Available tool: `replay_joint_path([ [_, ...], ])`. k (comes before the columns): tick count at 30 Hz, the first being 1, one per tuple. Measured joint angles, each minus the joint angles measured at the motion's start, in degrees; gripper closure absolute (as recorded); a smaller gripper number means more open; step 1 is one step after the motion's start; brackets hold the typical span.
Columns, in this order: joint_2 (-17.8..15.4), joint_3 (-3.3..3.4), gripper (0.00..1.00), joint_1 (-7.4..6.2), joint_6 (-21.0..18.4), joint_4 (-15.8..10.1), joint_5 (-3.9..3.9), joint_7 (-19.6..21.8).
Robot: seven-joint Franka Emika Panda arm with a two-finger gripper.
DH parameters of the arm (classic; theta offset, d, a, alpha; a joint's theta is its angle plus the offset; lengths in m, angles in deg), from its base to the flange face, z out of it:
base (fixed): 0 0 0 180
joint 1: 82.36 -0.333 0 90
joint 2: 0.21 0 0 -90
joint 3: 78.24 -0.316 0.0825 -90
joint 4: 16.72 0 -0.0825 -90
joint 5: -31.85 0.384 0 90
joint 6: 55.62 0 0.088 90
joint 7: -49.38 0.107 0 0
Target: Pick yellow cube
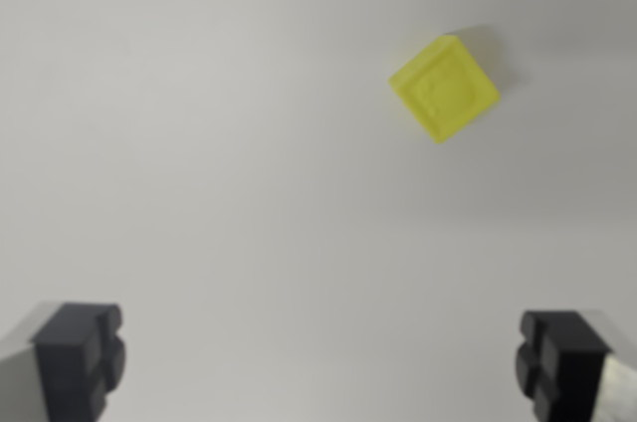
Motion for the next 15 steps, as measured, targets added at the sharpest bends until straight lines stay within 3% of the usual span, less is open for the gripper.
replay_joint_path([
  [5, 0.0, 0.00, 0.00, 0.02, 0.0, 0.0, 0.00, -0.1],
  [15, 1.3, 0.00, 0.00, 0.62, 2.8, -1.4, -0.07, -4.4],
])
